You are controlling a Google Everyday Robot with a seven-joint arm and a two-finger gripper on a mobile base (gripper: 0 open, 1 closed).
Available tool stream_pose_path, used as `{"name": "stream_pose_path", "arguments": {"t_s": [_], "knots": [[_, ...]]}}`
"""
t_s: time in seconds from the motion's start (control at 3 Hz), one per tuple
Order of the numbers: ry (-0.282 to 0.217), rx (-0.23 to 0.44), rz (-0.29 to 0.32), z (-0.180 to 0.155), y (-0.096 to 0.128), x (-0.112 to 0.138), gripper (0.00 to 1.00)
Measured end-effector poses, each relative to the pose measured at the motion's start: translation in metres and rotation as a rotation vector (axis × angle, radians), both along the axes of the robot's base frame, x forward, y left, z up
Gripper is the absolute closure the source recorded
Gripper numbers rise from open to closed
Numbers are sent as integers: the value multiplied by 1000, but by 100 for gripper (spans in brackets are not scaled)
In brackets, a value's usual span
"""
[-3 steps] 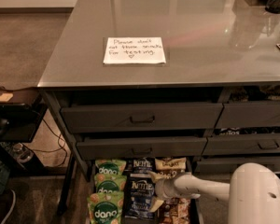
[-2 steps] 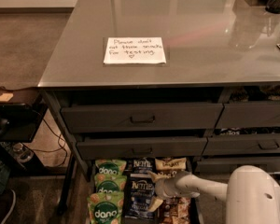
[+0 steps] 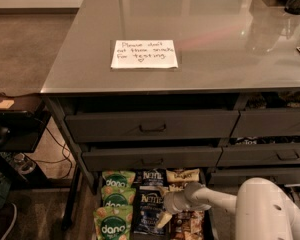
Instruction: Pick blue chip bag from bottom drawer and place on counter
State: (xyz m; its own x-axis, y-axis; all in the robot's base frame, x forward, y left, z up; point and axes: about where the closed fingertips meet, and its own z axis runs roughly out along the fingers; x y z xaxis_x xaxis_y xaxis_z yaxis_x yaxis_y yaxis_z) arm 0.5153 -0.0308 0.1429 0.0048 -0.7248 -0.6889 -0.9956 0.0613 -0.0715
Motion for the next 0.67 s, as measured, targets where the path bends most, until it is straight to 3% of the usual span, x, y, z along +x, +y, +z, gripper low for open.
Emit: {"name": "stream_pose_path", "arguments": {"t_s": [0.33, 0.67], "knots": [[26, 9, 19, -6, 11, -6, 0], [20, 7, 42, -12, 16, -8, 2]]}}
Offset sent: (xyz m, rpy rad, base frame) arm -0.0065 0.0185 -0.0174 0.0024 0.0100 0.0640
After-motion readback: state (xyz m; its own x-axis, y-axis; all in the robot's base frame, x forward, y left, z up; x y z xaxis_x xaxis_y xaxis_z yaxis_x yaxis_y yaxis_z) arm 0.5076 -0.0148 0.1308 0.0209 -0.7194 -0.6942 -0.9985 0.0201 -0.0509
